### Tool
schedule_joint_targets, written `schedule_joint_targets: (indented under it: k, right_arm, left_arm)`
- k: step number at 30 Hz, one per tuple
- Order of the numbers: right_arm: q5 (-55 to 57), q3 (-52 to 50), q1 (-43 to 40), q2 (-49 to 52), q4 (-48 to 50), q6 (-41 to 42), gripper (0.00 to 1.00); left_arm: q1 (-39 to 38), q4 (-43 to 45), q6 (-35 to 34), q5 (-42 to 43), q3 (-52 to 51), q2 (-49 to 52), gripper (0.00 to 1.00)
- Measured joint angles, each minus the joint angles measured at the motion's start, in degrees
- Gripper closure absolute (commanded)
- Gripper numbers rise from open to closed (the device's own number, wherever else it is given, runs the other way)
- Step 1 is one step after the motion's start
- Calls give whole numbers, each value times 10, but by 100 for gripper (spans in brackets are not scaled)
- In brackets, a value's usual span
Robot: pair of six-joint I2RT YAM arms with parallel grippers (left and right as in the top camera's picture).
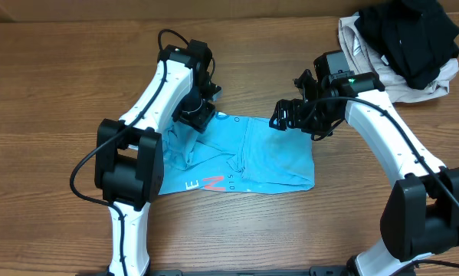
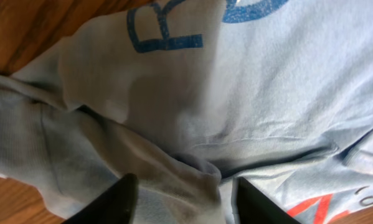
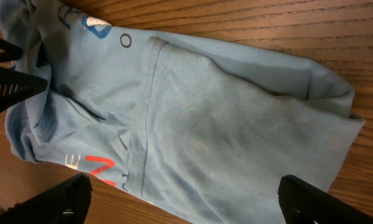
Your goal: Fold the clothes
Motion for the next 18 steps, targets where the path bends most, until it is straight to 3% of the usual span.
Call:
schedule_joint_targets:
  k: [8,18]
  right_arm:
    - [1,0,0,0,0,0,1]
    - [9,0,0,0,0,0,0]
  left_arm:
    - [0,0,-5,-6,0,0,96]
    - [0,-33,-37,-13,9,0,96]
